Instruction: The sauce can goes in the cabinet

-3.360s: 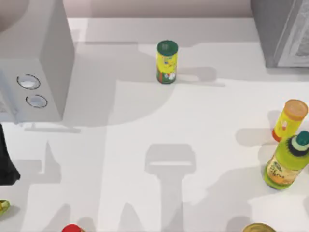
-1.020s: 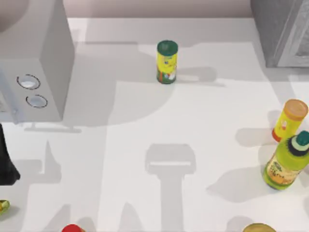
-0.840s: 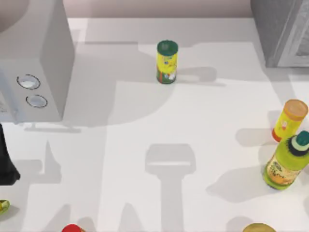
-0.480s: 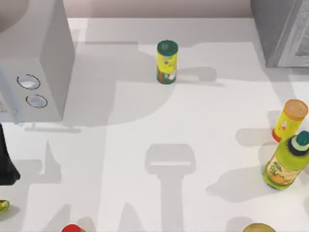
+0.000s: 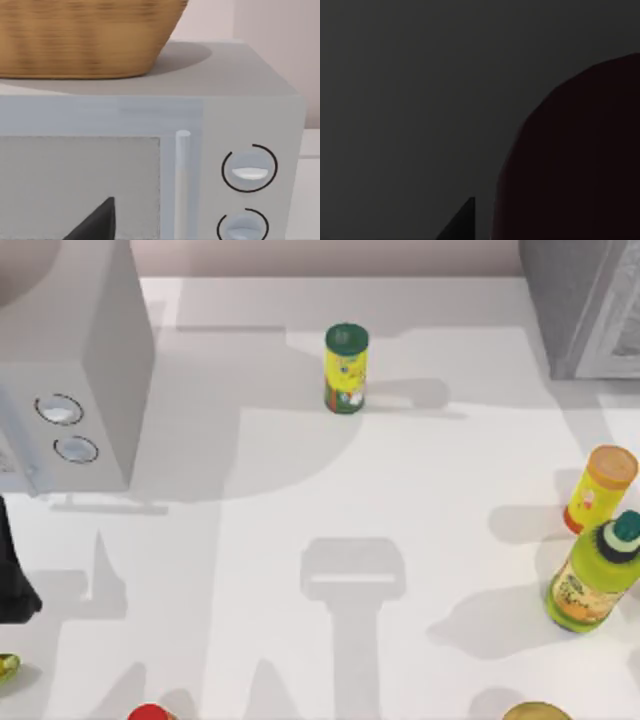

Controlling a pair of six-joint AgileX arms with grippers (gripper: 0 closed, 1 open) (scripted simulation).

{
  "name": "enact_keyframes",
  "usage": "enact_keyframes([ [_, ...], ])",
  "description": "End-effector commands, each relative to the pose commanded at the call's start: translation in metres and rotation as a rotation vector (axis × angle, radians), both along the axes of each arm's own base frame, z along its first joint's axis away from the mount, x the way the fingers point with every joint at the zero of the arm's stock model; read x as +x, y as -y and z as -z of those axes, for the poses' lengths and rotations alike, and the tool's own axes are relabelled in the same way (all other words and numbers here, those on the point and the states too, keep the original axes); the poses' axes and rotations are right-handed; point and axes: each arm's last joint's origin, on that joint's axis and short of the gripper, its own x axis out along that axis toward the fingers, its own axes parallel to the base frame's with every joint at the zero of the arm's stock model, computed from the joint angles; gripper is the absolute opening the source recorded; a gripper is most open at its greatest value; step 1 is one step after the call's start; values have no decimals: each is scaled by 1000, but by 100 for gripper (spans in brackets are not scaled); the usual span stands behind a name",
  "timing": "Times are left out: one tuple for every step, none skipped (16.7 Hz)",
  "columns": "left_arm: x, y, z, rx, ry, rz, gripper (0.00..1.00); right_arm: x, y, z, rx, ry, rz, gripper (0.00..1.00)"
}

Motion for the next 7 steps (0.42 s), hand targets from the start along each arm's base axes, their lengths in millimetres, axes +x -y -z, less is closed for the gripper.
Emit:
enact_keyframes([
  [0,0,0,0,0,0,100,0,0,0,0,0,0,98],
  [0,0,0,0,0,0,100,0,0,0,0,0,0,100],
  [0,0,0,0,0,0,100,0,0,0,0,0,0,100],
  [0,0,0,0,0,0,100,0,0,0,0,0,0,100],
  [0,0,0,0,0,0,100,0,0,0,0,0,0,100],
  [0,0,0,0,0,0,100,0,0,0,0,0,0,100],
  [0,0,0,0,0,0,100,0,0,0,0,0,0,100],
])
